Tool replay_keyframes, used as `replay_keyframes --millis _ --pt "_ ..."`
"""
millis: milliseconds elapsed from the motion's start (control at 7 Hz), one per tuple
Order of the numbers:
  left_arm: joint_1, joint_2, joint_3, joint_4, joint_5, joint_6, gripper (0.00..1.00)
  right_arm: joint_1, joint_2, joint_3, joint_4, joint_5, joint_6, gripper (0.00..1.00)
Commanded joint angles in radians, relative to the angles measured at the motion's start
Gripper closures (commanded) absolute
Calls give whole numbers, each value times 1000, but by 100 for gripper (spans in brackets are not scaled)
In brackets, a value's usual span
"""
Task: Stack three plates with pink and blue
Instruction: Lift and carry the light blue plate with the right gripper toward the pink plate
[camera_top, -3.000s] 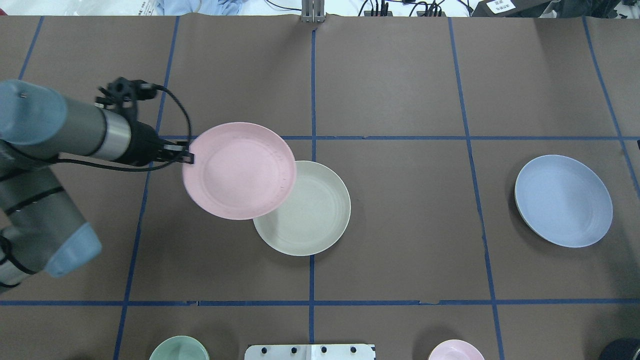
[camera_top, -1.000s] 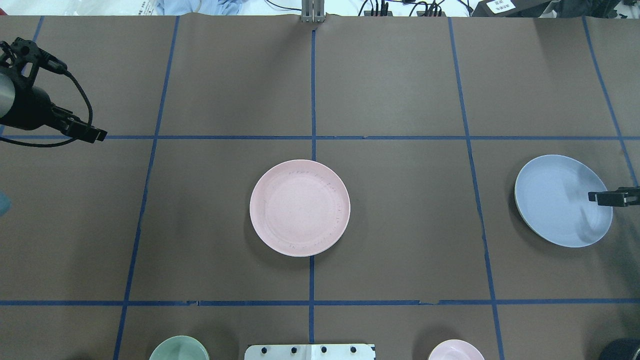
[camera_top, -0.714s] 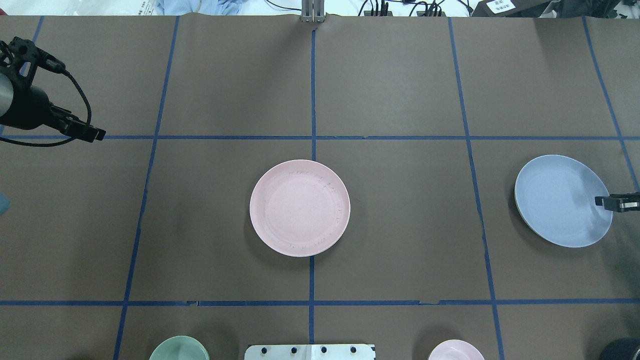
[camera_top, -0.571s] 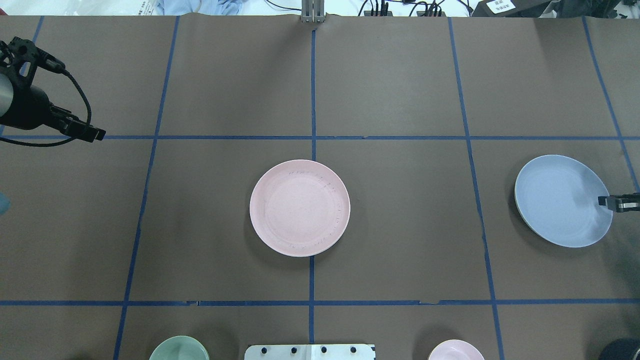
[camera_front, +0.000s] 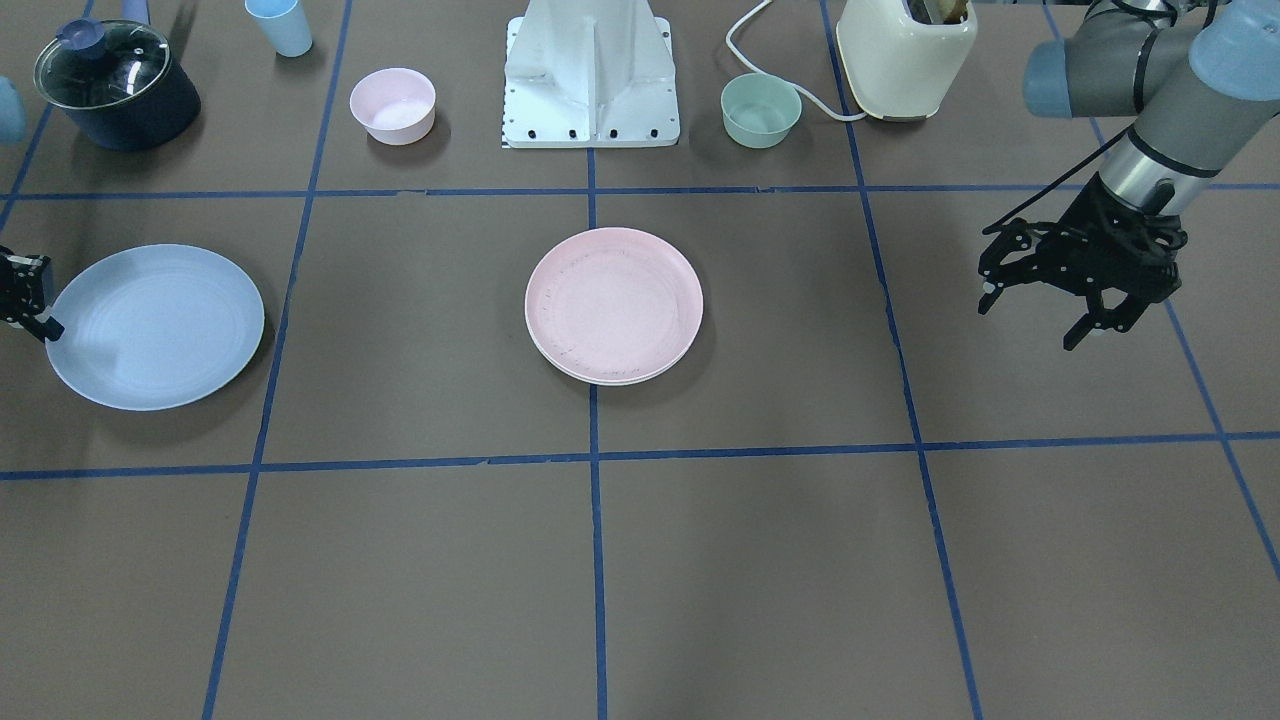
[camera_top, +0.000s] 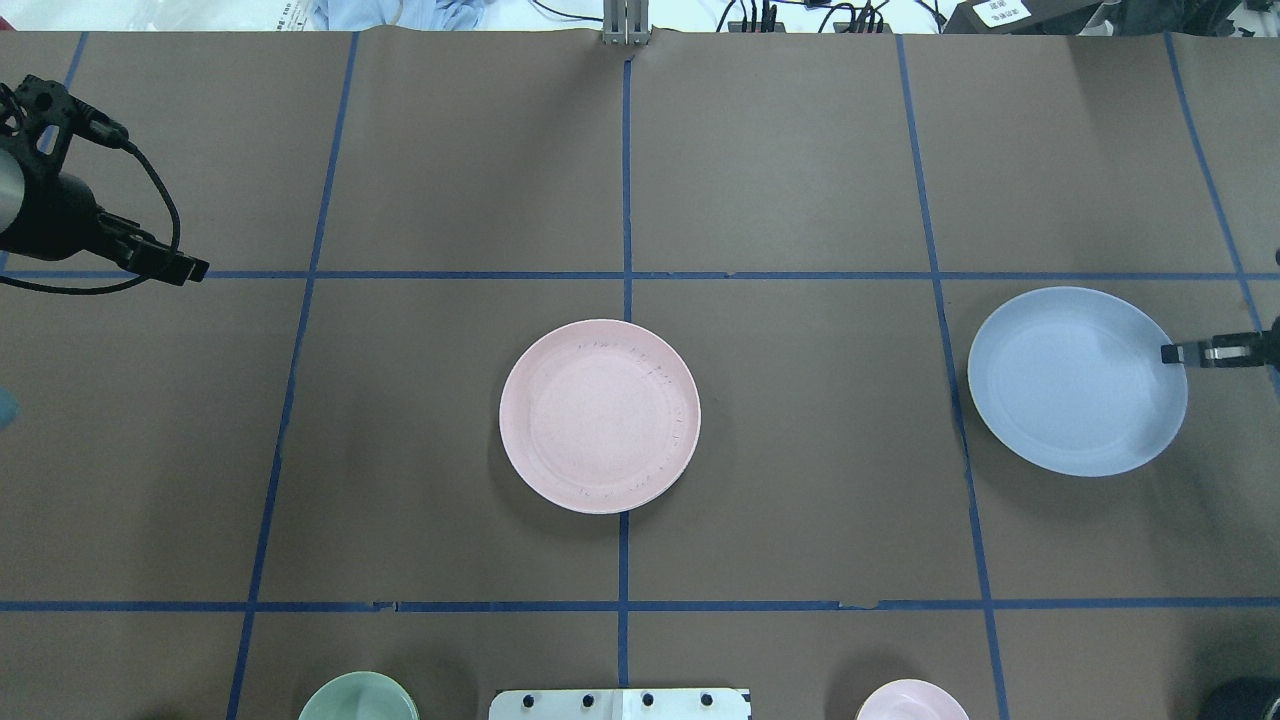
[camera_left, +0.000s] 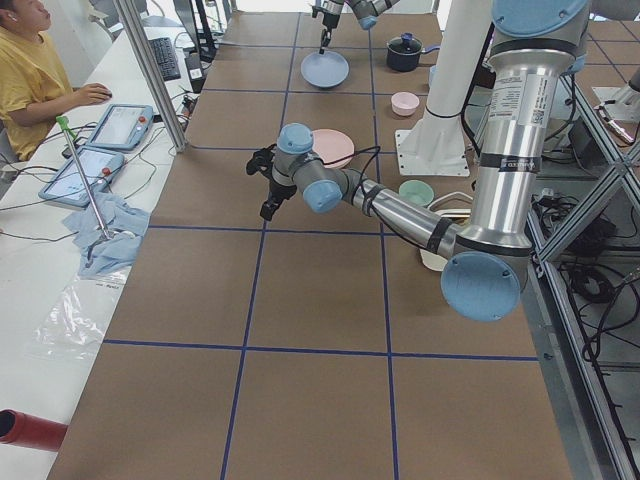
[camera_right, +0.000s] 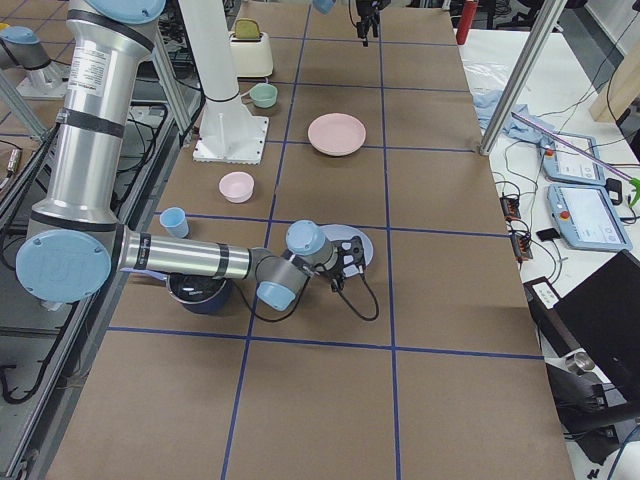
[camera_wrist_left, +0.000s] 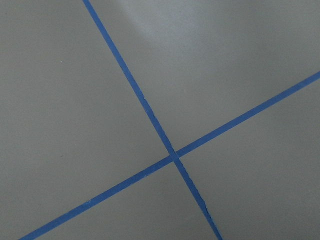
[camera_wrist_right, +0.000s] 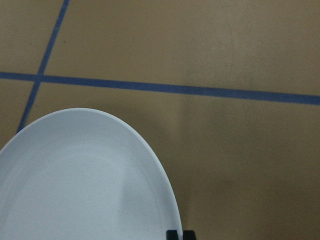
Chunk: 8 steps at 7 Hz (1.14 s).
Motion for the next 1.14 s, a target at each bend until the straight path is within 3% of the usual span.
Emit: replay_keyframes --millis 0,143,286,571,714,1000 --pt "-1 2 0 0 -4 3 0 16 142 178 -326 13 101 100" --pt "-8 4 -1 0 -5 1 0 -43 206 212 -350 -6 237 100" --pt "-10 5 -1 0 -7 1 0 -150 281 219 -352 -92 319 100" --pt "-10 7 -1 2 -7 -2 0 -391 436 230 -426 -353 504 100" --pt "-10 7 -1 2 -7 -3 0 -468 533 230 -552 -439 532 100" --pt "-10 7 -1 2 -7 -6 0 -617 606 211 -606 -596 586 100"
